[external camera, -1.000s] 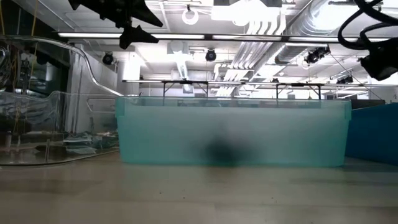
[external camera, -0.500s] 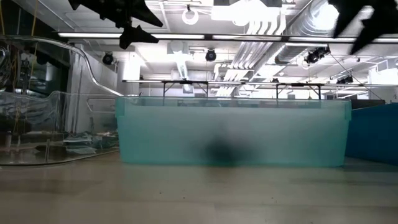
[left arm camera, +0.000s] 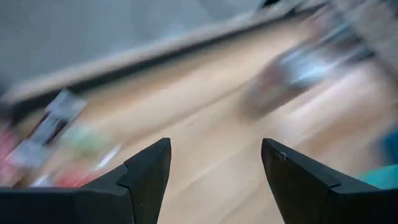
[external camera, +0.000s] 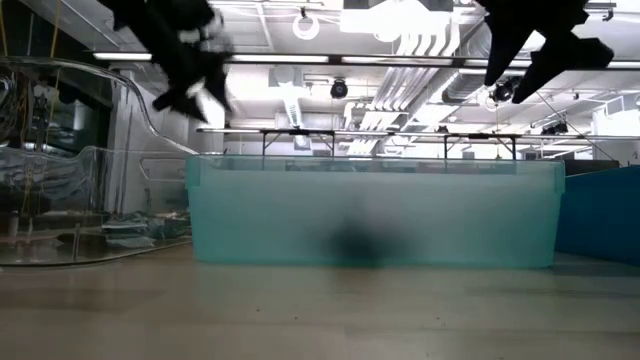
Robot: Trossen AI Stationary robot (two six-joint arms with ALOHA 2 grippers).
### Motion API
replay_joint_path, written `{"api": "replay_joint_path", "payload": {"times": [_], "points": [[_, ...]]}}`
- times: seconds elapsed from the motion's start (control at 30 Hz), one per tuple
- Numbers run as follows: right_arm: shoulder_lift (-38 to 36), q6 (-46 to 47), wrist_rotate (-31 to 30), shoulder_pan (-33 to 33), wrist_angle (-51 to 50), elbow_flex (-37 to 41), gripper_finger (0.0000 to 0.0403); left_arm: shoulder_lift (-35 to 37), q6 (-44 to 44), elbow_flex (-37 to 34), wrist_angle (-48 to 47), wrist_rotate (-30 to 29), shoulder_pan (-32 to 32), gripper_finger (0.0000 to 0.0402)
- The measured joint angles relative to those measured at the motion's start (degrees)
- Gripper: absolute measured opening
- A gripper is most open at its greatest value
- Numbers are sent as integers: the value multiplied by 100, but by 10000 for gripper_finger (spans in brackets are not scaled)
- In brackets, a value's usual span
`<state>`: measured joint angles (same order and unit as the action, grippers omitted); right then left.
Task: Organize candy in baskets
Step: Put the red gummy into the blue bin
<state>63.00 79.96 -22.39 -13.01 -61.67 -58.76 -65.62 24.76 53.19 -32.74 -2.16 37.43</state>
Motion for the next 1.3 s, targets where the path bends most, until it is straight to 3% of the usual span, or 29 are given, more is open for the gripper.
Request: {"api": "replay_joint_path", "payload": {"times": [0.13,0.47,0.7,1.0,1.13,1.3], "points": [[0,-256,118,235,1,0,217,-844,-521,-13,-861,-6,527,239],[0,-308,122,378,2,0,217,-2614,-1683,-11,-585,-8,1062,239],[0,-297,120,378,3,0,217,-3080,-2375,-11,-429,-626,1166,239],[0,-248,115,378,7,0,217,-3143,-3421,-5,93,-854,1167,236],[0,-194,108,378,10,0,217,-3286,-3686,-4,95,-950,1167,193],[0,-181,101,378,13,2,217,-3421,-3597,26,-15,-715,1142,53]]}}
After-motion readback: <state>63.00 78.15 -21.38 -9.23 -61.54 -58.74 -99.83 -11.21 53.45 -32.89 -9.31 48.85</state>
